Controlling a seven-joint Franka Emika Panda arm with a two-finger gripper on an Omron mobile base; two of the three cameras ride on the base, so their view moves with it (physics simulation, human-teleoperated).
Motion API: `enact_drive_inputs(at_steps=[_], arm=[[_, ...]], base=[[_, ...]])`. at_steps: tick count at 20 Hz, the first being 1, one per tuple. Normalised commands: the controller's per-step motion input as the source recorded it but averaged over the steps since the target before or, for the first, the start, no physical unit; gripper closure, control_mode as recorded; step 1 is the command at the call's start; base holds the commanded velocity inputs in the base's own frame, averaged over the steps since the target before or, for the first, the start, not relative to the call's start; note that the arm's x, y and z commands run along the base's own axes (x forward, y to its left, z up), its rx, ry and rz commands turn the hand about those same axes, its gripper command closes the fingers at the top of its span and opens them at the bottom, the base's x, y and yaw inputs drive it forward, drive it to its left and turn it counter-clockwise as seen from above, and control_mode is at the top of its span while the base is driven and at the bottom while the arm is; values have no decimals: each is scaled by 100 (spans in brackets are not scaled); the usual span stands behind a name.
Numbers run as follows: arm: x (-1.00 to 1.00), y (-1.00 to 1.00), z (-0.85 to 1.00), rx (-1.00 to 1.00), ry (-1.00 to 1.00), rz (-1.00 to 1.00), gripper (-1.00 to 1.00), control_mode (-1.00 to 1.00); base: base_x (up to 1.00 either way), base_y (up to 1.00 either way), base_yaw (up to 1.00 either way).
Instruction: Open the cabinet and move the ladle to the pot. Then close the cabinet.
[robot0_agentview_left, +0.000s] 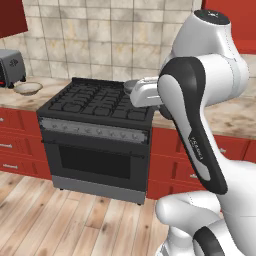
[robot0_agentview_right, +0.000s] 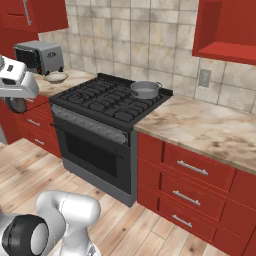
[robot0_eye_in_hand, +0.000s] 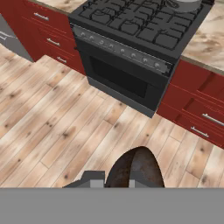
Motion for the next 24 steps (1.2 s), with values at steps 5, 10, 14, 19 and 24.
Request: enact_drive_inputs(at_steps=[5,10,14,19,24], arm=[[0,0,0,0,0,0,100,100],[0,0,0,0,0,0,100,100],[0,0,0,0,0,0,100,100],[0,0,0,0,0,0,100,100],[0,0,0,0,0,0,100,100]], base=[[69,19,37],[95,32,1],[98,44,-13],[84,44,-33],[74,19,-45]])
